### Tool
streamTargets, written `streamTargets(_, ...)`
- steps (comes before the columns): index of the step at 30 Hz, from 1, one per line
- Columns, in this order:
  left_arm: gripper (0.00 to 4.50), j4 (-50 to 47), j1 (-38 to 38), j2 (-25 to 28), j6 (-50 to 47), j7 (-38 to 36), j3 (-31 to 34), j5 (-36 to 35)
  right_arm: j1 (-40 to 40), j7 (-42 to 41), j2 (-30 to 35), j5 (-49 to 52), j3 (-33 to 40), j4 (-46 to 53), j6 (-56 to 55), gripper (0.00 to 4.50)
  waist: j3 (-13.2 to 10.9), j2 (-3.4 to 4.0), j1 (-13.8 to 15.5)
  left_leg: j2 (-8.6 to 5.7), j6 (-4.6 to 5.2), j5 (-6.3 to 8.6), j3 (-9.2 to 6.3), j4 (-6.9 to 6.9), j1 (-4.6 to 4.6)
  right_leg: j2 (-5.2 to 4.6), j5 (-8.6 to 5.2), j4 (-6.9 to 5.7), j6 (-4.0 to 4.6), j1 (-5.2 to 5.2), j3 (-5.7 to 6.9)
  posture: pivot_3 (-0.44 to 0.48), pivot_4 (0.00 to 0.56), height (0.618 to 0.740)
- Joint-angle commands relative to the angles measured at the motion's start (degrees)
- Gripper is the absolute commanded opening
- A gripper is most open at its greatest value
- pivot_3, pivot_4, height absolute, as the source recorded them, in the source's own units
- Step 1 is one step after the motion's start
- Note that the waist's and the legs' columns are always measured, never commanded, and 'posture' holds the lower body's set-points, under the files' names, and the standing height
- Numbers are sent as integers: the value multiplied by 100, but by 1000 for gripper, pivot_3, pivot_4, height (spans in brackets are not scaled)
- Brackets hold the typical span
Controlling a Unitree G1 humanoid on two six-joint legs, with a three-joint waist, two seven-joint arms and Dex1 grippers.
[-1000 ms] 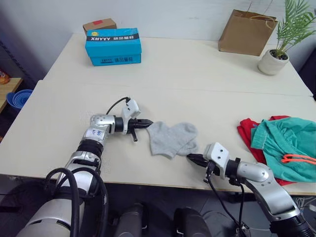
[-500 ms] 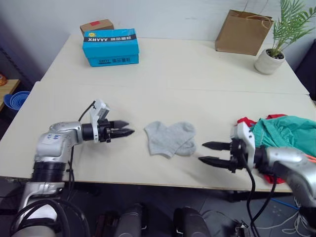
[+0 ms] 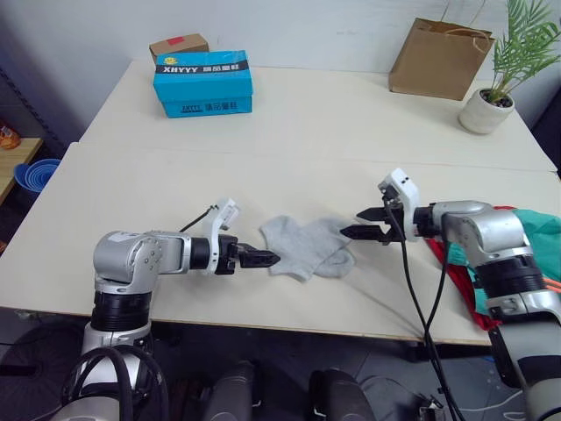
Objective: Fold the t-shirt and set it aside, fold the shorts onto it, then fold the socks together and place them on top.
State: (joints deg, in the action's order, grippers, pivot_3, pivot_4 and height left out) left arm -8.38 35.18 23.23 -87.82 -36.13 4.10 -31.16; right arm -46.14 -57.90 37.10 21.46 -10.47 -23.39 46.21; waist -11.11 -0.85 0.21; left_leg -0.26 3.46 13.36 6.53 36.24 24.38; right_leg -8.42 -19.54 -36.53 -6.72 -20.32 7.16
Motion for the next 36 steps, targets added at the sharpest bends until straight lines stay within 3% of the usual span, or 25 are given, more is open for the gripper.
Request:
streamTargets(1,4475,-4,-112,-47,-319,115,-434,-102,-299,-127,-106,-106,35,-271,51,4500,1,1,-14,-1,0,0,0,0,-2,2,0,0,0,0,-2,0,150,740)
streamTargets(5,4500,15,-132,-108,-285,263,-649,-49,-418,-159,-248,-216,53,-480,-29,3962,3,4,-11,-1,-4,2,0,-3,-15,1,0,2,0,9,-4,0,150,740)
streamTargets(6,4062,44,-147,-155,-253,324,-667,-15,-426,-163,-277,-228,78,-497,-39,3331,3,4,-11,-1,-5,3,0,-4,-16,0,0,3,0,10,-5,0,150,740)
streamTargets(9,3514,122,-274,-155,-16,424,-945,100,-362,-205,-318,-177,168,-388,-16,2959,5,8,-15,-1,-10,5,0,-5,-21,0,0,6,0,12,-8,0,150,740)
streamTargets(13,2248,242,-329,-166,171,398,-965,62,-191,-272,-291,-117,308,-233,-124,1503,6,9,-3,-3,-15,9,1,-6,-21,-2,0,12,0,12,-9,0,150,740)
streamTargets(18,761,212,-372,-72,310,243,-973,-33,15,-313,-306,21,556,102,-99,0,6,9,-22,-1,-32,19,2,-11,-21,-2,0,12,0,12,-10,0,150,740)
streamTargets(21,30,166,-399,-41,453,90,-834,-133,162,-299,-284,107,739,360,-121,0,6,9,-27,0,-23,14,2,-17,-20,0,0,13,0,9,-10,0,150,740)
streamTargets(36,30,-148,-404,625,563,-740,45,-1147,750,14,-57,998,1582,2021,889,0,3,11,-40,10,-25,13,16,-25,-8,1,0,51,1,-10,-22,0,150,740)
